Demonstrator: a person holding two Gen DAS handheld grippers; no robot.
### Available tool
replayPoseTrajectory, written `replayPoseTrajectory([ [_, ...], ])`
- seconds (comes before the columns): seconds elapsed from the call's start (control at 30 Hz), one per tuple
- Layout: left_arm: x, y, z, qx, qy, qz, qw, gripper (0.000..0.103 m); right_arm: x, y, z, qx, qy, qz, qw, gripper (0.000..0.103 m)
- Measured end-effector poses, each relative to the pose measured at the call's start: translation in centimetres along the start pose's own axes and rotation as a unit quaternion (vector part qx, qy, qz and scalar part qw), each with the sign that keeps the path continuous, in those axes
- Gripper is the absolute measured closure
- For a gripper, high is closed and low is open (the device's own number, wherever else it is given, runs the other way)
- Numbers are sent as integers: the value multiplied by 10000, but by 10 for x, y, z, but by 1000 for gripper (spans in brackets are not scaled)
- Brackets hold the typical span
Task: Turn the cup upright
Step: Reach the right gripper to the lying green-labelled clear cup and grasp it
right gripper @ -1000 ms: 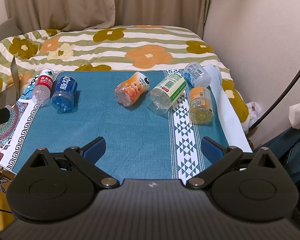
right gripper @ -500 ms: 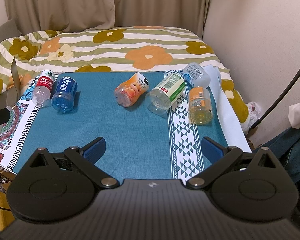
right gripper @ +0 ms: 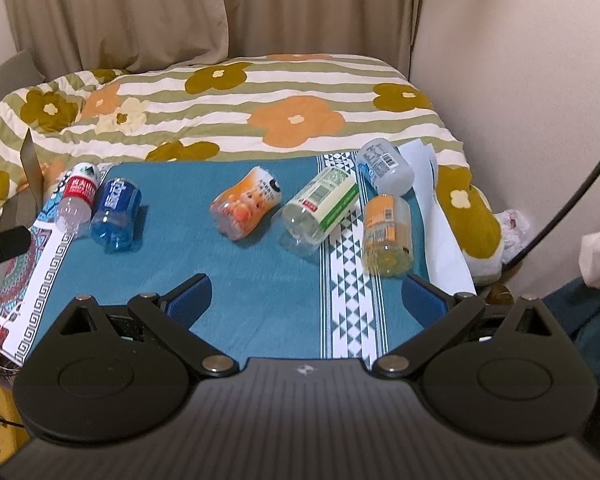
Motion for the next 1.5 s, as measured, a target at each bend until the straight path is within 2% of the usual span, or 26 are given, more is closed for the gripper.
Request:
replayPoseTrajectory([
  [0.23, 18, 10, -42, -157, -228, -188, 9994, 0, 14, 17, -41, -104, -71, -400, 9991, 0],
  [0.4, 26, 13, -83, -345, -591, -321, 9971, 0, 14, 22, -76, -211, -295, -817, 9960, 0],
  [0.83, 41, 14, -183, -912, -1462, -826, 9816, 0, 12, 21, -171, -633, -850, -1679, 9801, 0],
  [1.03, 43, 12, -213, -1107, -1715, -869, 9751, 0, 16, 16, -204, -817, -1105, -1809, 9739, 0],
  [1.27, 44, 6, -233, -1341, -1879, -830, 9694, 0, 17, 7, -225, -1033, -1193, -1923, 9686, 0],
  [1.37, 45, 5, -237, -1391, -1924, -825, 9679, 0, 18, 4, -230, -1098, -1210, -1946, 9672, 4],
  [1.5, 44, 3, -240, -1426, -1928, -793, 9676, 0, 16, 0, -233, -1196, -1174, -1967, 9660, 21],
])
Point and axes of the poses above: each gripper's, at about its wrist camera, not at the fingertips, and z roughly against the way its jaws point, x to its right, y to its top, the point moved 4 cm from there along -z, roughly the way its jaws point, and after that the axes turned 13 degrees about x, right-handed, at the moved point
